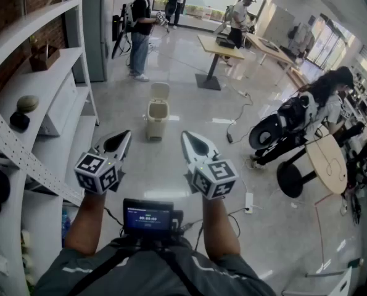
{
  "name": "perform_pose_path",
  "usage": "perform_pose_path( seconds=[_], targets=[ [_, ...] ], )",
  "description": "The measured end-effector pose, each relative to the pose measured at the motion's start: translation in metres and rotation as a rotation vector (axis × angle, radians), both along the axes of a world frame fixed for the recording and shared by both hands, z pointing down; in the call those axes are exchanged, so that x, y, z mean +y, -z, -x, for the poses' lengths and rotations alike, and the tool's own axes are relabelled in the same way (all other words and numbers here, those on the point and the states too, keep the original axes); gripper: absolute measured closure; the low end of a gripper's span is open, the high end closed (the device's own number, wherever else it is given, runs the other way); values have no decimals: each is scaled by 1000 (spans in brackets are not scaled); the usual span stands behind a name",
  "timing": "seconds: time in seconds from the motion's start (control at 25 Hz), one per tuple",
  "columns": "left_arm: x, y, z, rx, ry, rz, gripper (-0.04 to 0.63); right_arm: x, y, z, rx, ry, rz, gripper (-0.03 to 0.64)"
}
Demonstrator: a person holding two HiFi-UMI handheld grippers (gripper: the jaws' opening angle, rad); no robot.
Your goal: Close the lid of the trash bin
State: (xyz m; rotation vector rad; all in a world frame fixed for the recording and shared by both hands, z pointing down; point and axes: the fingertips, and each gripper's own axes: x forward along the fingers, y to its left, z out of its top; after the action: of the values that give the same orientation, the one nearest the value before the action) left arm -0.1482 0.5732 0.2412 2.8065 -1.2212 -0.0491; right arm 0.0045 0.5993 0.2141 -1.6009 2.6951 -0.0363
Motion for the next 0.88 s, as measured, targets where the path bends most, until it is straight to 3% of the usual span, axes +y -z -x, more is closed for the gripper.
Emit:
perform_pose_path(
  seconds=[0.52, 0.88],
  targets=[
    [-3, -8, 2, -1, -7, 24, 600, -1, 6, 7, -12, -20, 23, 607],
    [-10, -12, 23, 5, -20, 32, 600, -9, -1, 30, -33, -8, 34, 604]
  ],
)
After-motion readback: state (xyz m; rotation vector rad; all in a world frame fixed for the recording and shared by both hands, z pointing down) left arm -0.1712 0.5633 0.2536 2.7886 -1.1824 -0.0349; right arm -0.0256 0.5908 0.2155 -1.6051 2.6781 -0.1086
